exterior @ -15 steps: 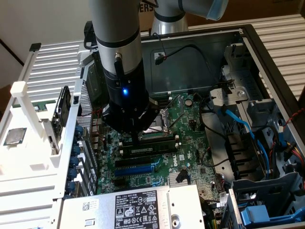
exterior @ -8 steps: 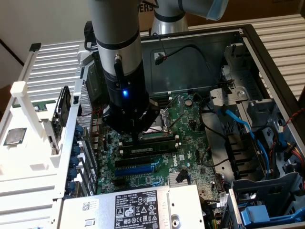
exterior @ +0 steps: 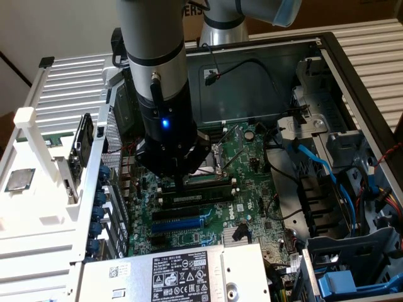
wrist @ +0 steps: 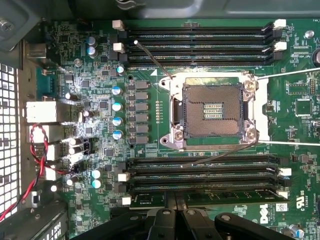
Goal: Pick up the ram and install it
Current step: 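Press down the ram until it locks into place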
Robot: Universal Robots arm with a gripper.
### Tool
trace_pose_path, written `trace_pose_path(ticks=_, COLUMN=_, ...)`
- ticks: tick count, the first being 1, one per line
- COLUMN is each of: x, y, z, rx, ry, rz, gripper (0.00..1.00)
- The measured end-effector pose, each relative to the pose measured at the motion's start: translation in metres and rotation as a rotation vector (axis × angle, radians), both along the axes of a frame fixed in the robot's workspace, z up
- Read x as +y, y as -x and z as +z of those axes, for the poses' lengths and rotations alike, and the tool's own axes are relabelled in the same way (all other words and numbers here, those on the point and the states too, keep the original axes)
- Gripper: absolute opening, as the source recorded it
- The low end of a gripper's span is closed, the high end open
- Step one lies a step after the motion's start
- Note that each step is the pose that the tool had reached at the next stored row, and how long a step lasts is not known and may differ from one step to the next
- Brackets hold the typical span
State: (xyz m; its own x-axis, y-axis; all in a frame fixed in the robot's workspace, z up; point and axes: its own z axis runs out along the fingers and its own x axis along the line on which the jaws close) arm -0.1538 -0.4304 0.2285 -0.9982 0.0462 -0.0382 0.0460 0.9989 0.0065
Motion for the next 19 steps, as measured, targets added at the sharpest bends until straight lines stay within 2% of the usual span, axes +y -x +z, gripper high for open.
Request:
trace_pose_path(ticks=9, x=-0.0002, y=0.001, z=-0.0001, rx=-0.0038, ry=-0.0005, rz=-0.006, gripper=0.1)
trace_pose_path(ticks=13, x=-0.0002, y=0.001, z=0.0083, rx=-0.0038, ry=-0.0002, rz=-0.007, gripper=0.1)
trace_pose_path(ticks=19, x=-0.0001, y=0.0, z=0.0143, rx=-0.0058, ry=-0.0002, rz=-0.01, gripper=0.1)
